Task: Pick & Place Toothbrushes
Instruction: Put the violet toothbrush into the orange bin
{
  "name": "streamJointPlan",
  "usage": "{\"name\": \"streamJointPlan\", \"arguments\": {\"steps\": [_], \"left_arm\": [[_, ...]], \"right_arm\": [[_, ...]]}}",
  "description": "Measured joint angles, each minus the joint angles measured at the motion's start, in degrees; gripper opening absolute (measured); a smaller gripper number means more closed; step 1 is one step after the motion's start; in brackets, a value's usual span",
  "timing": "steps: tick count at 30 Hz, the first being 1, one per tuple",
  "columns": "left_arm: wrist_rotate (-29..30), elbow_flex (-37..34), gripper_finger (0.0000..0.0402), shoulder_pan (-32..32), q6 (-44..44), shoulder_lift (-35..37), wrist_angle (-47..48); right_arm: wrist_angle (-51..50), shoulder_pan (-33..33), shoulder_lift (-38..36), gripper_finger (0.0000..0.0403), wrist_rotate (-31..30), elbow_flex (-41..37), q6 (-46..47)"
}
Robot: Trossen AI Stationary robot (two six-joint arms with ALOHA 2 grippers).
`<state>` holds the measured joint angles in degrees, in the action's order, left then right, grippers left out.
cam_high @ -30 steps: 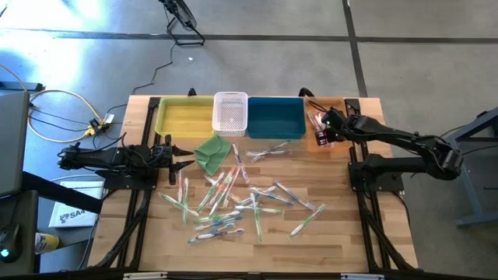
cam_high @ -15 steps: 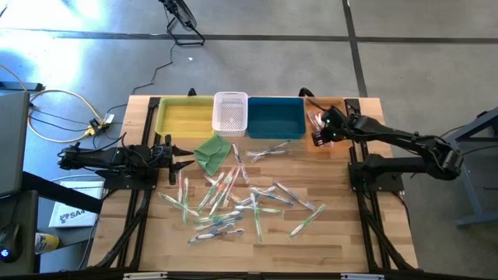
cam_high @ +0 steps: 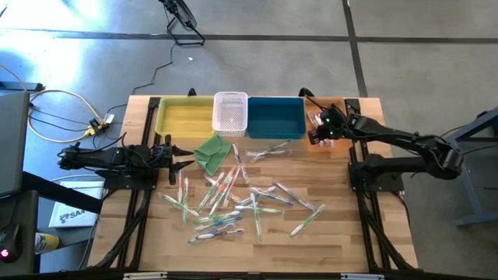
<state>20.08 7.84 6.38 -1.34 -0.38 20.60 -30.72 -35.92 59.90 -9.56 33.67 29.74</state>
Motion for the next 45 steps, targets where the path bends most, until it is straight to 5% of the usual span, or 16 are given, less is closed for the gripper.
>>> {"name": "streamJointPlan", "arguments": {"steps": [10,23,45], "left_arm": [[0.00,0.00,0.0136,0.02,0.00,0.00,0.05],[0.02,-0.04,0.0136,0.00,0.00,0.00,-0.57],[0.22,-0.09,0.0136,0.00,4.54,0.00,-1.00]], "right_arm": [[2.76,0.63,-0.19,0.0038,6.91,0.00,-0.09],[5.52,6.08,-4.93,0.0038,8.54,0.00,0.04],[33.71,24.45,-2.60,0.0038,8.47,0.00,-7.52]]}}
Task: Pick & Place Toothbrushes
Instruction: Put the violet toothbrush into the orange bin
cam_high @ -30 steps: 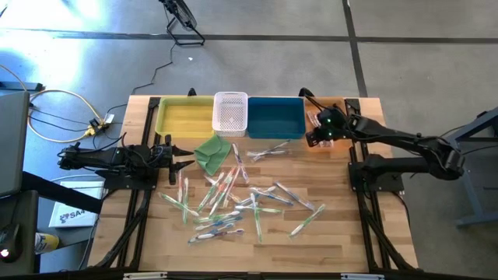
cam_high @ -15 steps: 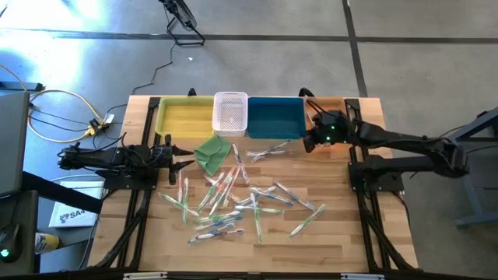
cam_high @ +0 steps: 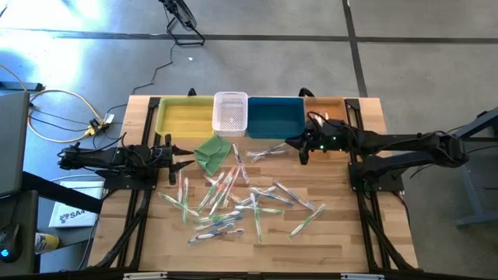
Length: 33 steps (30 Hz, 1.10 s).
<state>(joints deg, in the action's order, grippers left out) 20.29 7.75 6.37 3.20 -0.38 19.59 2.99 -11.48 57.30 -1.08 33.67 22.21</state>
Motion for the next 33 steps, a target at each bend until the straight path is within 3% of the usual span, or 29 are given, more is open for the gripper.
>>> {"name": "streamJointPlan", "arguments": {"steps": [7,21,33], "left_arm": [[0.00,0.00,0.0136,0.02,-0.02,0.00,0.02],[-0.02,0.02,0.0136,0.02,-0.04,0.00,0.07],[0.11,0.04,0.0136,0.00,1.55,0.00,0.11]], "right_arm": [[3.14,3.17,4.22,0.0038,-0.27,0.00,-1.51],[12.66,3.25,19.38,0.0038,-0.26,0.00,-2.16],[25.21,6.03,22.82,0.0038,-0.07,0.00,-5.87]]}}
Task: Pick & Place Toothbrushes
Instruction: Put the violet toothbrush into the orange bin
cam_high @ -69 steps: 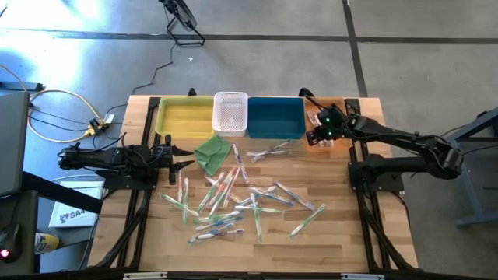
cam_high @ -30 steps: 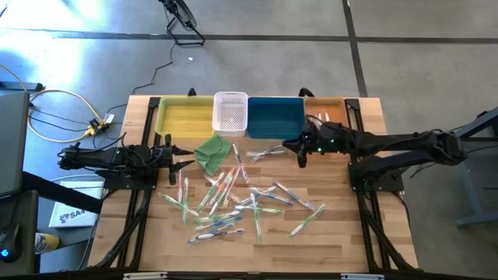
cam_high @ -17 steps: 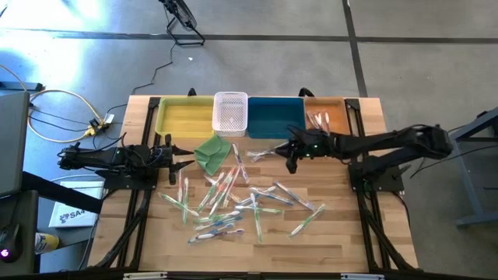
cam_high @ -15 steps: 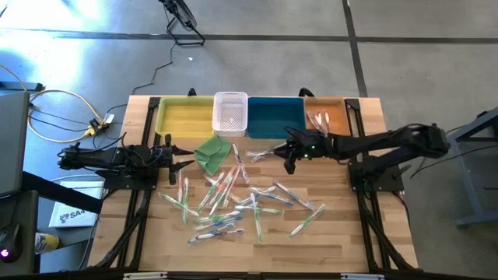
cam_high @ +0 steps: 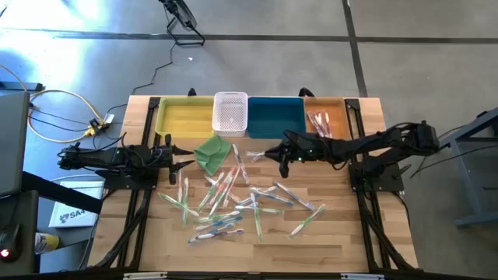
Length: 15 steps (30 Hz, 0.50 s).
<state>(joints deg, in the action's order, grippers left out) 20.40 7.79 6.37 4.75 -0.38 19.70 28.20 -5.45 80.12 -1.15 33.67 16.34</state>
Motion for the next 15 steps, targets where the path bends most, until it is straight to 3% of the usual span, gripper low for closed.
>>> {"name": "streamJointPlan", "arguments": {"steps": [15], "left_arm": [[0.35,0.02,0.0136,0.02,0.09,0.00,0.20]], "right_arm": [[0.27,1.46,0.00,0.0038,-0.19,0.00,-0.11]]}}
